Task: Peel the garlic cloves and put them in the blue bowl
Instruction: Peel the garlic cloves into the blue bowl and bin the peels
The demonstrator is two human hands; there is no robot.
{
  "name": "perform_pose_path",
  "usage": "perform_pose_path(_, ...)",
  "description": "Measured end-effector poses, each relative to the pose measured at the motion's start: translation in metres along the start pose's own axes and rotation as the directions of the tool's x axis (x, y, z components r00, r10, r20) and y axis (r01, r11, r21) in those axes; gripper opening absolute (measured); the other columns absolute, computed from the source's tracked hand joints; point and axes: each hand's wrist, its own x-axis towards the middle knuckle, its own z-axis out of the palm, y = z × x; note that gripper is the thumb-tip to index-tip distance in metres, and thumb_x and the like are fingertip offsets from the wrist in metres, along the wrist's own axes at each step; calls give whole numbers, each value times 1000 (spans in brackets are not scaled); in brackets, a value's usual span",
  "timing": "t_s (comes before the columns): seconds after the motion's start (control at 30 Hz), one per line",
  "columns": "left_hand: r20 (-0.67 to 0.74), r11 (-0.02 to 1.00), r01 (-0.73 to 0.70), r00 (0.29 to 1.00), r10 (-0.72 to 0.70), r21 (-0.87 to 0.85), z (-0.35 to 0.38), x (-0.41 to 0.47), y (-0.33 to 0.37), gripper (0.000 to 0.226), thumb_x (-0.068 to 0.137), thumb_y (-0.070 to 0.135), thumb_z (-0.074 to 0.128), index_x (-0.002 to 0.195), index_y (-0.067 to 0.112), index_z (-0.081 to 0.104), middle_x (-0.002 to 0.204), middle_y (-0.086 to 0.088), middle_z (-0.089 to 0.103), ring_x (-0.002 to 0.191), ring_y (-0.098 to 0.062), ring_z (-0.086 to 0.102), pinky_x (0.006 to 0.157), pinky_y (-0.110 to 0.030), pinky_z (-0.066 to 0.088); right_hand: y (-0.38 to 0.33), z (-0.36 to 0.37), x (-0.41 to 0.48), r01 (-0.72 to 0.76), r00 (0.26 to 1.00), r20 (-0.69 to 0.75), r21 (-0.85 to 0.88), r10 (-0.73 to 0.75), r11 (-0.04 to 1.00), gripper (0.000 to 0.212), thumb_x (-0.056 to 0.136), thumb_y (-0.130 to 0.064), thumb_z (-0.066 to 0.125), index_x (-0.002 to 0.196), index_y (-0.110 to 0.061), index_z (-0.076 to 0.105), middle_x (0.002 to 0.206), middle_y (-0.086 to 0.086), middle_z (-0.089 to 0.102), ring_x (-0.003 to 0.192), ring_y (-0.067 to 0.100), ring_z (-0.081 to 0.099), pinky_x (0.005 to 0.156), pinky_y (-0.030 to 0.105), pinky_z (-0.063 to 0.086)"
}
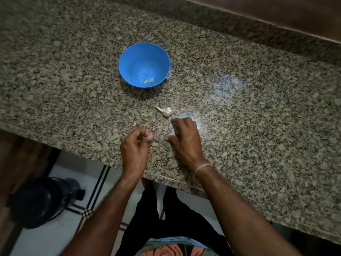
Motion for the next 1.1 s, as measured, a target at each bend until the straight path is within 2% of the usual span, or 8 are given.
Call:
perform_pose_path(0.1,-26,998,58,998,-58,-19,-4,-9,-3,8,97,16,72,89,18,69,96,9,74,79,3,65,64,-7,46,17,-11,-17,4,995,95,-251,20,968,76,107,-56,48,167,-21,17,174,5,13,158,23,11,129,55,9)
perform_pose_path(0.27,-47,996,89,995,-90,-8,-7,-17,-5,6,97,17,71,91,18,69,90,8,72,80,-4,65,61,-5,43,18,-5,-48,29,974,214,-437,73,899,71,111,-59,16,164,-27,-19,171,-3,-29,156,25,-31,124,66,-12)
perform_pose_path(0.5,-32,994,101,994,-102,-39,-10,-16,-6,8,97,20,72,90,21,69,84,7,71,73,-9,63,62,-20,44,-8,16,-36,45,976,214,-345,32,937,71,110,-60,19,167,-27,-11,173,2,-24,158,27,-27,126,64,-9)
perform_pose_path(0.63,-47,992,114,992,-116,-48,-13,-17,-11,10,96,20,73,88,22,68,88,7,70,79,-10,62,66,-20,44,-5,-2,-45,-18,997,68,-158,29,987,79,102,-47,61,165,-19,23,162,5,29,145,17,24,123,35,29)
perform_pose_path(0.73,-44,992,118,992,-121,-53,-12,-19,-12,9,96,19,73,89,21,68,88,7,69,79,-8,62,65,-17,43,-9,3,-30,33,998,48,-13,-33,999,69,94,-18,77,155,-14,46,142,4,48,120,1,32,103,7,36)
perform_pose_path(0.83,-41,991,114,992,-117,-63,-12,-21,-11,11,96,18,74,87,23,68,86,9,70,77,-5,61,64,-12,44,-11,16,-6,90,996,12,32,-90,995,49,89,-9,81,136,-11,66,125,3,59,109,5,45,93,17,52)
perform_pose_path(0.93,-48,989,120,991,-125,-86,-13,-21,-9,12,95,19,74,86,24,68,83,10,70,73,-2,60,62,-11,44,-13,24,1,103,995,-1,26,-103,994,30,85,-11,83,114,-12,75,109,-4,64,99,5,47,78,0,41)
perform_pose_path(1.1,-65,989,98,992,-105,-108,-19,-24,-13,11,96,21,74,86,23,68,81,10,69,71,-5,60,63,-25,54,-18,23,6,84,995,-50,-87,-89,993,10,93,-7,74,90,-17,71,93,-6,64,88,8,47,66,9,26)
